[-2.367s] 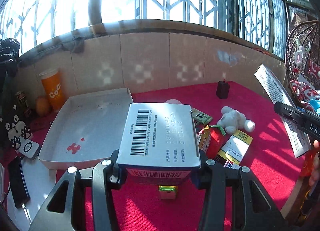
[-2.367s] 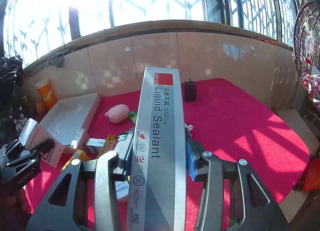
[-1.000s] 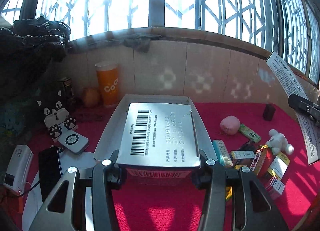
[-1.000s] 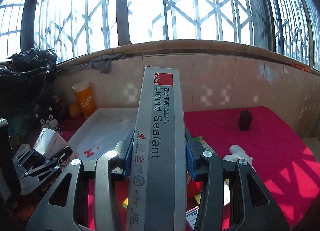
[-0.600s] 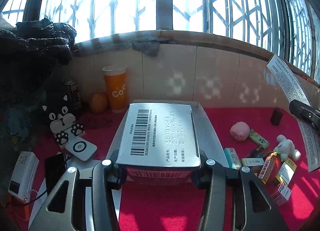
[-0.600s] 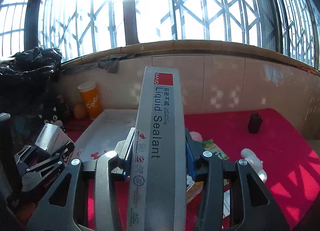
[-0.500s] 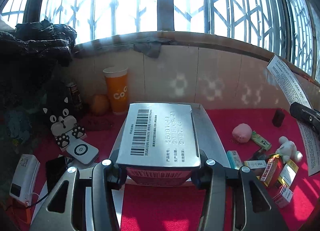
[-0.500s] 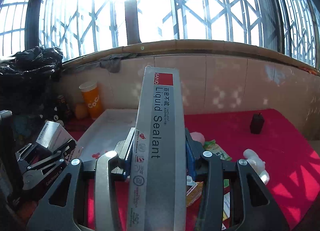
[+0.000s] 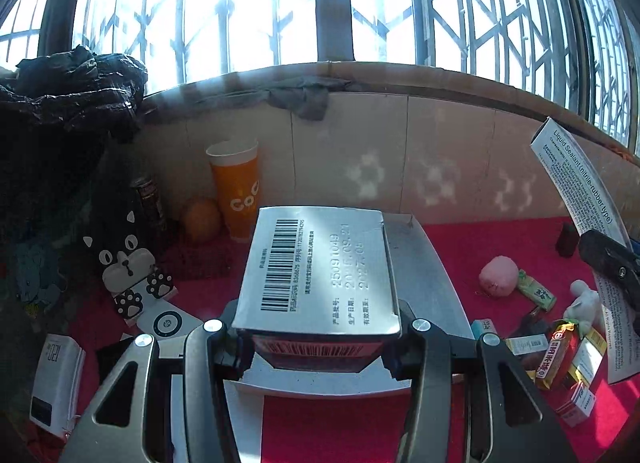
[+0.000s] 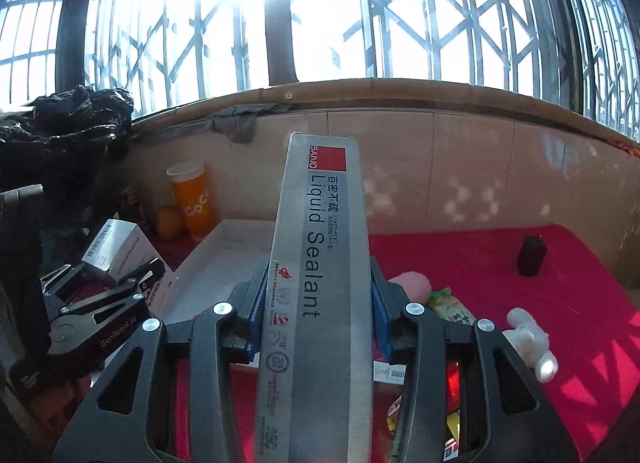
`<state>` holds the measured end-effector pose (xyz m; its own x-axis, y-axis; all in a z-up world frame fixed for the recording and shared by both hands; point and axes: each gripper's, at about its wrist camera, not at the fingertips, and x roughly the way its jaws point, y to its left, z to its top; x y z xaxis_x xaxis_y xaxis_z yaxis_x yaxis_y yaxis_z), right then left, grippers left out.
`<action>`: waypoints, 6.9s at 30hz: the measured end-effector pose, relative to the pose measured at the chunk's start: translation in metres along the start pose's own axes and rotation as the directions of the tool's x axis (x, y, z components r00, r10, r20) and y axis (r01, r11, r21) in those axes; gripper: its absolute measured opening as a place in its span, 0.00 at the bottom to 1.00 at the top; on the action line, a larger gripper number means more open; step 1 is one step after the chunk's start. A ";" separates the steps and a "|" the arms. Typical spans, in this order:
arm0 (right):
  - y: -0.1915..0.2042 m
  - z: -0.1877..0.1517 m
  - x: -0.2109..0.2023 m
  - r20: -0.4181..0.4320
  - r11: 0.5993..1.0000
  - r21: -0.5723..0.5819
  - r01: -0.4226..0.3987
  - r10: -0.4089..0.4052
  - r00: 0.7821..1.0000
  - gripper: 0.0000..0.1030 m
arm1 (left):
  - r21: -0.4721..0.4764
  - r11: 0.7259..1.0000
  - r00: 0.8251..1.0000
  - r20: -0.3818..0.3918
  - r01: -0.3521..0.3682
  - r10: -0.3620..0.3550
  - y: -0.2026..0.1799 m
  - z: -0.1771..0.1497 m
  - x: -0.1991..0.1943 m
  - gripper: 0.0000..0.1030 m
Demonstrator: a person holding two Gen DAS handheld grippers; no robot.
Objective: Organize objects
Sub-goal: 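Carry the Sealant box with the right gripper to the tray while the left carries a barcode box, then lower the Sealant box into the tray with the right gripper while the left releases its box, then grasp the yellow QR-code snack bar with the left gripper while the right gripper grasps the white BL box, then carry the snack bar with the left gripper to the tray while the right gripper carries the BL box there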
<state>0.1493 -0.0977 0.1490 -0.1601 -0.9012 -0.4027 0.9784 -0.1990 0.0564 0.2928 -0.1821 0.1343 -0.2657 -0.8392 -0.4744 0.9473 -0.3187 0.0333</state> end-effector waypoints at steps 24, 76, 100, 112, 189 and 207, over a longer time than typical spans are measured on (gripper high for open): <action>0.021 0.007 0.050 -0.061 1.000 0.004 -0.021 0.021 0.998 0.42 | 0.007 1.000 0.998 -0.055 -0.028 0.029 0.006 0.023 0.048 0.48; 0.017 -0.002 0.194 -0.303 0.992 0.122 -0.025 0.062 0.951 0.94 | -0.134 0.991 0.965 -0.261 -0.001 -0.034 0.035 0.029 0.186 1.00; -0.092 0.002 0.044 -0.132 0.949 0.313 0.044 -0.002 0.991 1.00 | 0.021 0.901 0.899 -0.083 0.433 -0.430 -0.049 0.011 0.036 1.00; -0.202 -0.065 -0.033 -0.209 0.908 0.358 0.218 -0.150 0.966 1.00 | 0.083 0.834 0.815 -0.285 0.545 -0.504 -0.123 -0.075 0.014 1.00; -0.101 -0.017 -0.073 0.017 0.978 0.032 -0.206 0.206 0.978 0.32 | 0.004 0.933 0.929 -0.086 0.361 -0.359 -0.071 -0.033 -0.029 0.24; -0.059 0.014 -0.069 0.121 0.999 0.012 -0.032 0.030 0.992 0.33 | -0.033 0.995 0.995 -0.005 0.096 -0.097 -0.026 -0.031 -0.037 0.24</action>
<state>0.1009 -0.0291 0.1864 -0.1453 -0.9468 -0.2873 0.9813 -0.1749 0.0800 0.2832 -0.1291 0.1241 -0.3552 -0.8025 -0.4795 0.9226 -0.3836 -0.0413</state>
